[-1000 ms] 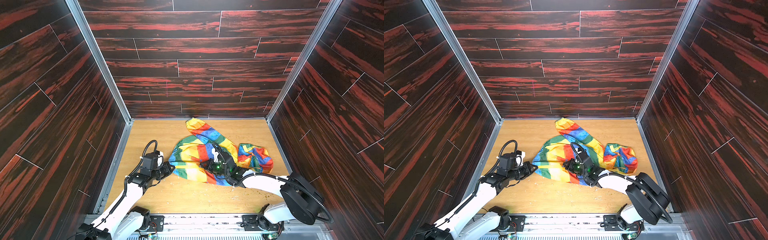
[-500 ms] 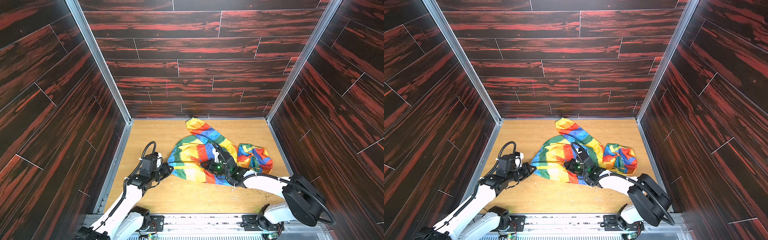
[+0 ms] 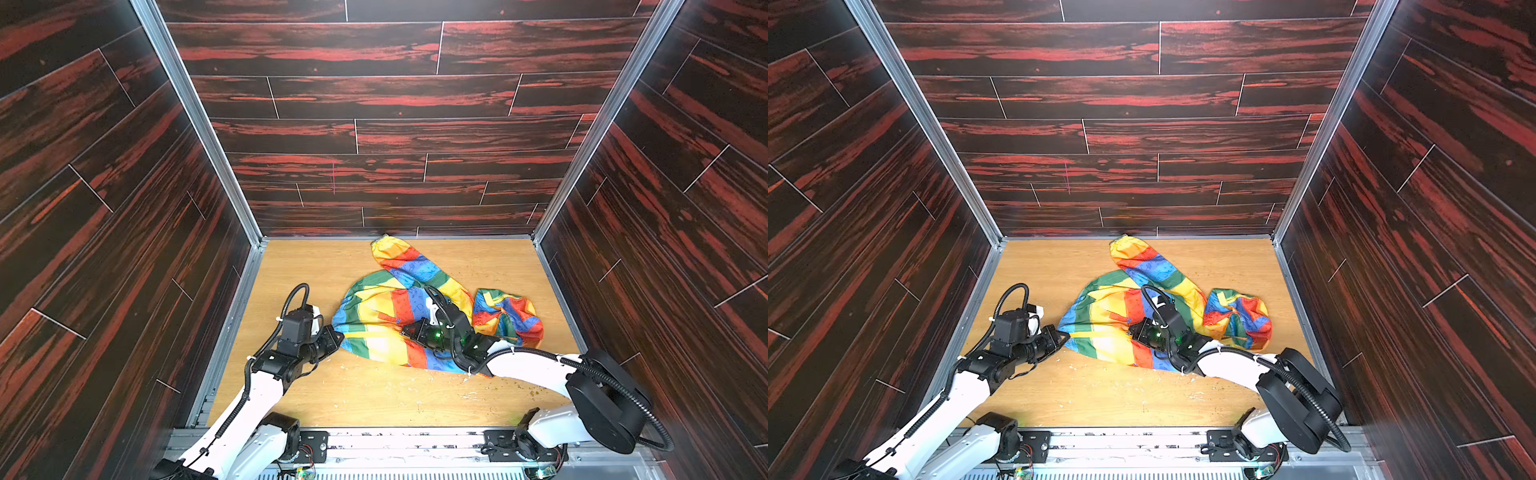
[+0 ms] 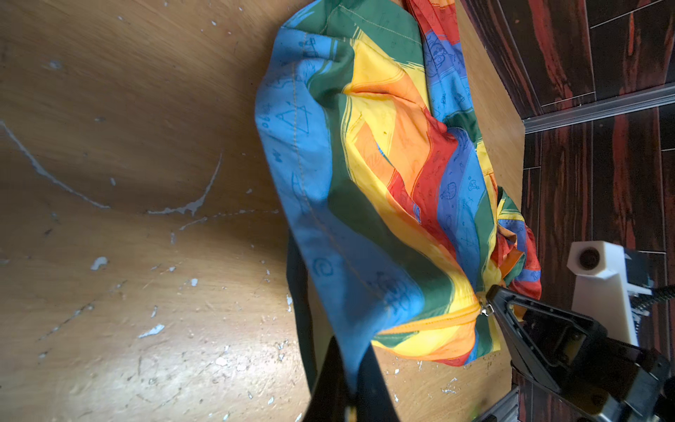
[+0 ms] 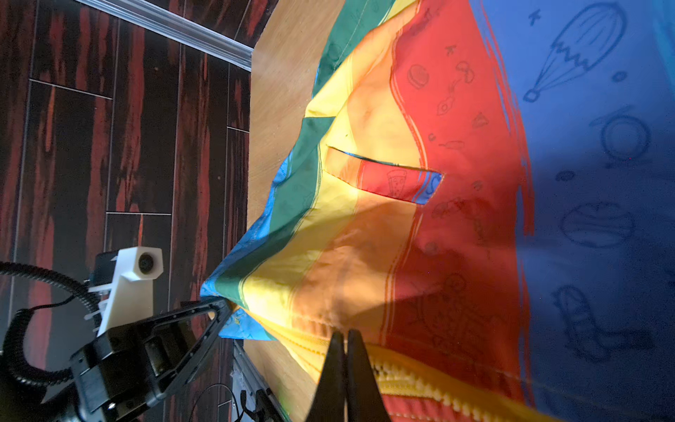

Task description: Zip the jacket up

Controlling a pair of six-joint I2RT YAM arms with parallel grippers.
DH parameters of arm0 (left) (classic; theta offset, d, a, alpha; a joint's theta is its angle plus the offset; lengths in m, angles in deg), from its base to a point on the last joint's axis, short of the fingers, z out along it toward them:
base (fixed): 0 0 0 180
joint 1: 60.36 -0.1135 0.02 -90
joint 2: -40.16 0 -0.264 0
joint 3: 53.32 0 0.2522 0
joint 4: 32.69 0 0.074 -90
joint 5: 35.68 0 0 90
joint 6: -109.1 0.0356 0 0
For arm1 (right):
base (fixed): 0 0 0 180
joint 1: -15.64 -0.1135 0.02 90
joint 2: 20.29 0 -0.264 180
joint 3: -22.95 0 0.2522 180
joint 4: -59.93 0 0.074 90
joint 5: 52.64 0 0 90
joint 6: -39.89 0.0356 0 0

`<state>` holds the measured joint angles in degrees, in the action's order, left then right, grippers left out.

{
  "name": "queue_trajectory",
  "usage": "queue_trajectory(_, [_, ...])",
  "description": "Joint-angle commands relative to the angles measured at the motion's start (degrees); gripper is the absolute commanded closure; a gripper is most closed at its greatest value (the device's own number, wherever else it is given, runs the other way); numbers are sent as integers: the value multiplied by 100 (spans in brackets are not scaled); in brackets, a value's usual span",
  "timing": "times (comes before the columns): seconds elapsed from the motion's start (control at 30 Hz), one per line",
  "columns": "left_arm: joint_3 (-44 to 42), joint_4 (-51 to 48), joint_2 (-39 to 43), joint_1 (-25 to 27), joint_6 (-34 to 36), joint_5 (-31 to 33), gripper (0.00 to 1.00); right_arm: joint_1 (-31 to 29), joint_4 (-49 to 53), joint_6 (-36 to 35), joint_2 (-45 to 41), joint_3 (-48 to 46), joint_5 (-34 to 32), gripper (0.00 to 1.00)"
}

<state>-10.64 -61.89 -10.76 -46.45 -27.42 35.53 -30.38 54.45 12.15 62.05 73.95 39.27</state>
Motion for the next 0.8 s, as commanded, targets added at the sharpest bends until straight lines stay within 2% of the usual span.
queue_trajectory(0.0, [-71, -130, 126, -108, -24, 394, 100, 23, 284, -99, -242, 73, -271, 100])
queue_trajectory(0.77, [-98, -153, 274, -162, -58, 460, 100, 189, 1093, -324, -621, 93, -788, 100])
